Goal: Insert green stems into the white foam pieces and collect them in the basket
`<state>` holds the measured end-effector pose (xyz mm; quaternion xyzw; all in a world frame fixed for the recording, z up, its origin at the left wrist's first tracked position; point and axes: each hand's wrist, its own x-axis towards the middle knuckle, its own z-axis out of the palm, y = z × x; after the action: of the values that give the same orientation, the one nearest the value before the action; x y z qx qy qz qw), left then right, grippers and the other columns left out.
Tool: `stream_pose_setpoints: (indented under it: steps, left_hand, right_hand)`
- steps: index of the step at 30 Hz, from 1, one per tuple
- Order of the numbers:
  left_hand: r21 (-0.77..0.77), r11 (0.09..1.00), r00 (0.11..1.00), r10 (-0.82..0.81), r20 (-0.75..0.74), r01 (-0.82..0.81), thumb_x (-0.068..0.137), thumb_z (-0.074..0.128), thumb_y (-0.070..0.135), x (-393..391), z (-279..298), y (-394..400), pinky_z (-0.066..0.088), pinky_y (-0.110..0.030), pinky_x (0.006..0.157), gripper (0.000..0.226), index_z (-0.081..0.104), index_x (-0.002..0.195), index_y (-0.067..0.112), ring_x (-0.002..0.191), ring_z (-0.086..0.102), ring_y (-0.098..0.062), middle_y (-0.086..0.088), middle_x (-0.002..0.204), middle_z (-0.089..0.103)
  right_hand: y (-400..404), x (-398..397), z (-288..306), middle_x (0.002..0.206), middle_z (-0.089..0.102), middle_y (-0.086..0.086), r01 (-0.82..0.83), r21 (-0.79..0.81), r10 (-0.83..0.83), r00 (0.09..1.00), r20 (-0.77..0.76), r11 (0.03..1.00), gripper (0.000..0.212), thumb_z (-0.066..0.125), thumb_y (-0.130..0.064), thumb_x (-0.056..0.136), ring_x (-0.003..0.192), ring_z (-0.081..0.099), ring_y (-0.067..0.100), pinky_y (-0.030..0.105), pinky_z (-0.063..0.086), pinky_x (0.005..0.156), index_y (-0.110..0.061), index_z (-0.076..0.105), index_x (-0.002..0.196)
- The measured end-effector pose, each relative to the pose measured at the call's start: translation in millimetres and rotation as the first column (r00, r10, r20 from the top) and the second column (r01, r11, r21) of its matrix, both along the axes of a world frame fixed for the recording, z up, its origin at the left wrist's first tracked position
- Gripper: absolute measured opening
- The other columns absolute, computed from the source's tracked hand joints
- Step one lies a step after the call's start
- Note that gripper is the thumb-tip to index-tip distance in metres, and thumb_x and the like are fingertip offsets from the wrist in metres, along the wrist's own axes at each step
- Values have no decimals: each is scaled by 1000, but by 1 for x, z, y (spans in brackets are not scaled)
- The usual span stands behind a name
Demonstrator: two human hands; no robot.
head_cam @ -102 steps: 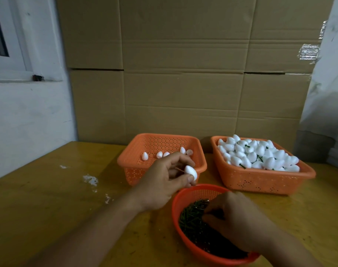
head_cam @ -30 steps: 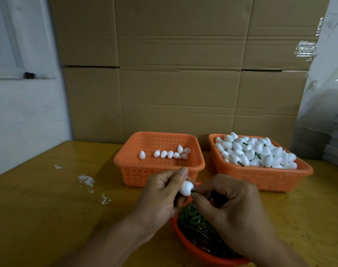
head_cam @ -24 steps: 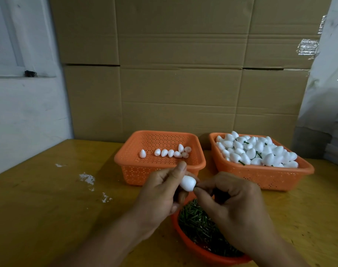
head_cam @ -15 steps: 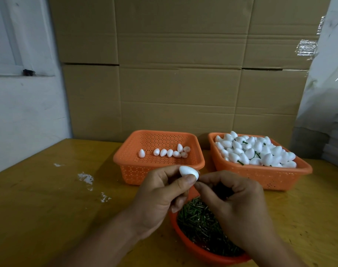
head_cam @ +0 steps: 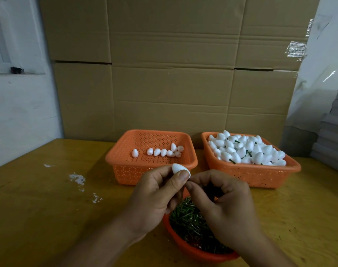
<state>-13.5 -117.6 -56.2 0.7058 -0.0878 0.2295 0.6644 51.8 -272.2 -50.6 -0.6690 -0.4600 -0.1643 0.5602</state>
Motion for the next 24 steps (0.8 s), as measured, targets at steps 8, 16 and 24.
stream_pose_setpoints:
  steps: [8, 16, 24]
  left_hand:
    - [-105, 994, 998, -20, -68, 13, 84, 62, 57, 0, 3, 2, 39, -20, 46, 47, 73, 103, 16, 55, 50, -12, -7, 72, 55]
    - [-104, 995, 995, -12, -95, 2, 84, 59, 51, 0, 0, -2, 39, -20, 45, 39, 75, 92, 17, 53, 51, -13, -5, 69, 58]
    - [-106, 994, 993, -24, -114, 11, 79, 60, 49, -1, -1, -4, 38, -21, 44, 39, 74, 88, 14, 52, 51, -13, -6, 68, 57]
  right_hand:
    - [-13, 36, 1, 66, 70, -4, 171, 91, -150, 968, -203, 981, 16, 76, -8, 85, 54, 58, 2, 17, 46, 51, -23, 75, 78]
    - [-65, 116, -11, 75, 73, -3, 559, 153, -472, 794, -383, 815, 20, 74, -14, 87, 71, 68, 16, 39, 56, 69, -31, 71, 77]
    - [-92, 148, -23, 81, 66, -18, 742, 151, -649, 651, -394, 653, 15, 72, -13, 89, 79, 66, 2, 33, 56, 79, -24, 75, 99]
